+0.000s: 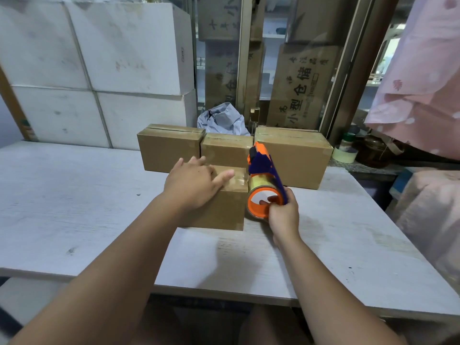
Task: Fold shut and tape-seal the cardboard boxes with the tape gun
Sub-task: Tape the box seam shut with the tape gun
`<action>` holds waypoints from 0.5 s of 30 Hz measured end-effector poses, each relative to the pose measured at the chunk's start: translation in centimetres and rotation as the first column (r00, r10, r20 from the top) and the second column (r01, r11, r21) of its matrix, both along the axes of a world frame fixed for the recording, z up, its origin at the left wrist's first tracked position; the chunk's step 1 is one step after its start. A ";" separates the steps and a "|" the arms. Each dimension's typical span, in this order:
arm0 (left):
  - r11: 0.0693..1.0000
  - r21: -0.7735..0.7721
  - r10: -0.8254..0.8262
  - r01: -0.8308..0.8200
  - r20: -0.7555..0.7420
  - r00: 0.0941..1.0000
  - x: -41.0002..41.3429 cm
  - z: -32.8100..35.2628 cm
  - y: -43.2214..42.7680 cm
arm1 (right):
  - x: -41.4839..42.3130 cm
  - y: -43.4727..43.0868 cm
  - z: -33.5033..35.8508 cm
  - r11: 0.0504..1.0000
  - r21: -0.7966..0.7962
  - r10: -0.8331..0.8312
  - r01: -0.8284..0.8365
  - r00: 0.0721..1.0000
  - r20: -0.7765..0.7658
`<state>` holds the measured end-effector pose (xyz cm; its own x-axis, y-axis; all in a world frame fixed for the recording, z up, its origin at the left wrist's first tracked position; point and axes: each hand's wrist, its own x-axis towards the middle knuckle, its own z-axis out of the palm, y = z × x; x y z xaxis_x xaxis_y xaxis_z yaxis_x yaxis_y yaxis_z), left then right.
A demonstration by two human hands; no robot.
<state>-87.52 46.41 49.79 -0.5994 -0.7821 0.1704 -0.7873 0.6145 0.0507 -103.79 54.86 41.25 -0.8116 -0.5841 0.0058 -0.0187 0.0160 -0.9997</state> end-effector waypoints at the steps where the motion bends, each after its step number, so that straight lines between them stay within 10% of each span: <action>1: 1.000 0.008 -0.013 0.014 -0.025 1.000 -0.9 0.5 -0.4 | -0.1 0.0 -0.1 1.000 -0.005 0.025 -0.025 1.000 -0.011; 9: 0.980 0.187 -0.058 0.061 -0.022 0.998 -3.0 -0.4 -2.8 | -0.5 -0.1 1.0 0.959 0.224 0.239 -0.173 0.920 -0.311; 15: 0.982 0.174 -0.071 0.068 0.012 0.997 -3.0 -0.2 -2.5 | -1.1 1.6 5.9 0.925 0.281 0.377 -0.254 0.691 -0.617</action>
<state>-90.57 43.93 49.60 -0.6551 -0.7551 0.0249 -0.7447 0.6509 0.1473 -104.89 56.43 47.10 -0.4080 -0.8471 0.3406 -0.6938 0.0451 -0.7188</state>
